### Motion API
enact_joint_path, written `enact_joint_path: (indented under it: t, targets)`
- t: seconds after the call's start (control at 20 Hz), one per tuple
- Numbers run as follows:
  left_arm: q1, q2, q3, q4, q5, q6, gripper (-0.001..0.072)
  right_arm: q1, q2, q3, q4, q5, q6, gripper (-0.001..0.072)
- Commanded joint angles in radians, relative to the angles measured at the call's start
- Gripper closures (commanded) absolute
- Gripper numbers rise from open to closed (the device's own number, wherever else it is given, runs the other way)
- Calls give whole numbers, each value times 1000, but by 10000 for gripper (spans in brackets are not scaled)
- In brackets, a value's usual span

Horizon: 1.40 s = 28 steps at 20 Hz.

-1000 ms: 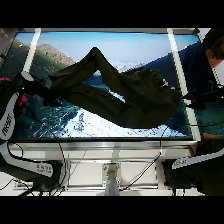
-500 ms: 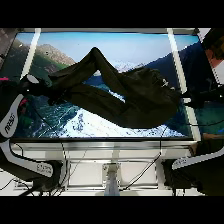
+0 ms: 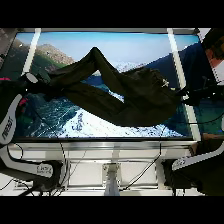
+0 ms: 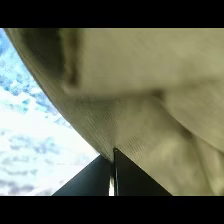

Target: Fold the clothes and pants, and hang the long-sleeved shirts on hangers.

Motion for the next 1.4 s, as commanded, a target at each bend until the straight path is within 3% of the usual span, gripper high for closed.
enact_joint_path:
  t: [0.0,0.05,0.1,0.2,0.25,0.3,0.45,0.7,0.95,1.35]
  targets:
    - [-19,124,-2,158,-57,0,702,8,-42,0,-2,-15,7,104]
    - [-30,156,-8,194,-89,-14,702,13,-58,0,14,-14,7,110]
    - [-43,183,-21,214,-110,-21,702,22,-69,0,24,-13,6,161]
    - [-74,230,-76,238,-126,-35,701,48,-79,0,27,-33,5,345]
    - [-92,256,-116,256,-123,-63,702,61,-79,0,27,-50,4,460]
    - [-112,285,-161,291,-121,-84,702,69,-77,0,29,-58,5,696]
    - [-161,401,-314,404,-116,-164,702,58,-50,0,-3,-17,61,690]
    - [-160,584,-506,409,-30,-202,703,-63,80,-1,-199,41,209,690]
    - [-168,593,-590,383,108,-188,702,-186,169,-2,-367,161,347,690]
    - [-168,593,-595,381,182,-188,702,-261,201,-2,-526,247,439,688]
